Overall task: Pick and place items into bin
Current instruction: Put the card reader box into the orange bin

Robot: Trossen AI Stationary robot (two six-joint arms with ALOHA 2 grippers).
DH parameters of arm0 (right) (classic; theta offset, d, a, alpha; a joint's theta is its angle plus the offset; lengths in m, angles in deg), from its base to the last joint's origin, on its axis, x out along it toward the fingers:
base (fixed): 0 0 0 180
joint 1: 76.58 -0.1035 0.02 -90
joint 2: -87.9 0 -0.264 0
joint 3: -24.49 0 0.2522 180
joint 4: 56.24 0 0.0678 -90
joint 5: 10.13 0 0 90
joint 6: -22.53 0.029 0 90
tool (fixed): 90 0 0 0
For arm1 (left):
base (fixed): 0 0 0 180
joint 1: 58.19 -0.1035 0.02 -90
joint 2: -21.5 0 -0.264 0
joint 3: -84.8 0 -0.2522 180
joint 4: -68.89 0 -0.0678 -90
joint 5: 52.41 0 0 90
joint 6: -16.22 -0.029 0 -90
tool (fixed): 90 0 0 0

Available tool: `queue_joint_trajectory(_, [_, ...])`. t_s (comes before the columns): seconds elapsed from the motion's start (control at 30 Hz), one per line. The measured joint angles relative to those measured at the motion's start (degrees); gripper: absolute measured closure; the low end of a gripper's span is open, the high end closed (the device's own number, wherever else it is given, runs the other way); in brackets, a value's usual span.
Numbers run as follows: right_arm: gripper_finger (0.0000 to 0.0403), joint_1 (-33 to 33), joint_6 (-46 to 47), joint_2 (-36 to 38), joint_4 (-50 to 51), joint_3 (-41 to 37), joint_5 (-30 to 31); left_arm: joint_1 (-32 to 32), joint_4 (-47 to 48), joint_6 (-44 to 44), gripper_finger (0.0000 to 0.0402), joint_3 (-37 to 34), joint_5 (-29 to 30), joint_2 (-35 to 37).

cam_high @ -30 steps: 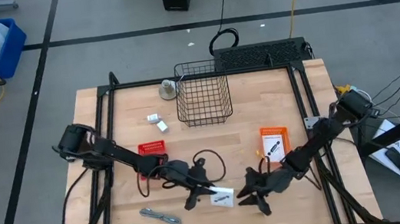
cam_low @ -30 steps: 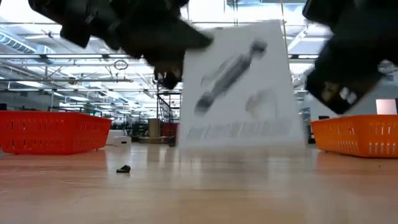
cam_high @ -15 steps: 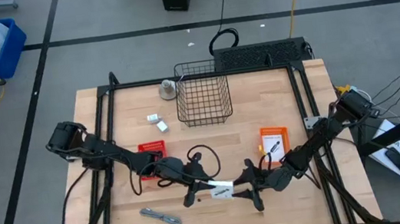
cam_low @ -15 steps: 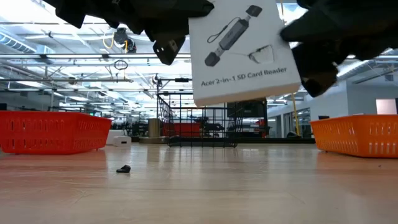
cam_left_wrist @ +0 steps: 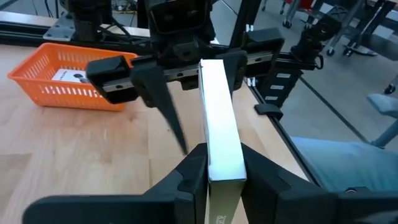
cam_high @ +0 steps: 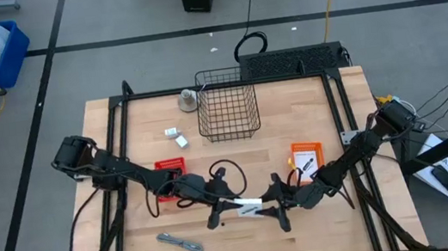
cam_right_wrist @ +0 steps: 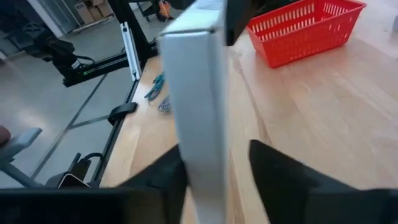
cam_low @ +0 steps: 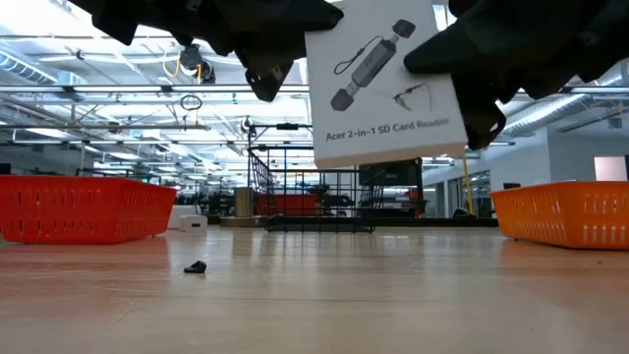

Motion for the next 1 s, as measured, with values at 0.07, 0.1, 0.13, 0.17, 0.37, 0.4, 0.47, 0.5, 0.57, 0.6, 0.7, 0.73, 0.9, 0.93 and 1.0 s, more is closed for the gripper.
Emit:
queue_joint_trajectory(0.07, [0.0288,0.0,-0.7,0.0,-0.1,0.0,0.0,-0.1,-0.2,-0.7,0.0323,0.0,0.2,0.0])
queue_joint_trajectory(0.1, [0.0312,-0.1,-1.6,0.0,-0.1,0.0,-0.1,0.0,-0.2,-0.9,0.0325,0.0,0.5,0.0])
queue_joint_trajectory(0.13, [0.0335,-0.1,-2.4,0.0,-0.1,0.0,0.1,0.0,-0.4,-0.8,0.0328,0.0,0.9,0.0])
queue_joint_trajectory(0.17, [0.0357,-0.1,-2.9,0.0,-0.1,0.0,0.3,0.0,-0.5,-0.5,0.0330,0.0,1.2,0.0])
queue_joint_trajectory(0.37, [0.0368,-0.2,0.9,1.2,1.9,0.0,0.5,-0.2,-0.7,-0.3,0.0314,0.0,3.1,0.0])
queue_joint_trajectory(0.4, [0.0364,-0.3,2.4,2.0,3.0,0.0,0.7,-0.2,-0.9,-0.7,0.0309,0.0,3.3,0.0])
queue_joint_trajectory(0.47, [0.0362,-1.0,4.3,3.7,6.5,0.1,2.5,-0.3,-1.0,-1.7,0.0298,0.0,3.6,0.0])
queue_joint_trajectory(0.5, [0.0363,-1.6,4.6,4.9,8.9,0.0,3.6,-0.3,-1.0,-2.3,0.0293,0.0,3.8,0.0])
queue_joint_trajectory(0.57, [0.0370,-2.9,5.5,7.6,12.7,0.0,5.8,-0.3,-1.0,-2.9,0.0284,0.1,3.8,0.0])
queue_joint_trajectory(0.6, [0.0372,-3.6,6.2,9.2,14.7,0.0,6.8,-0.2,-1.0,-2.9,0.0279,0.1,3.8,0.0])
queue_joint_trajectory(0.7, [0.0372,-5.7,9.1,14.6,21.8,0.0,12.2,-0.1,-0.2,-2.5,0.0269,0.1,3.3,0.0])
queue_joint_trajectory(0.73, [0.0372,-6.6,10.6,16.4,24.5,0.0,14.0,0.0,0.0,-2.4,0.0267,0.1,3.1,0.0])
queue_joint_trajectory(0.9, [0.0369,-9.6,20.8,25.5,40.0,0.0,19.8,0.7,0.3,-2.4,0.0259,0.1,3.1,0.0])
queue_joint_trajectory(0.93, [0.0368,-9.9,23.3,27.4,42.8,0.0,20.0,0.9,0.2,-2.4,0.0259,0.1,3.1,0.0])
queue_joint_trajectory(1.0, [0.0366,-10.3,27.8,30.7,48.6,0.0,20.0,1.3,0.1,-2.4,0.0262,0.1,3.2,0.0])
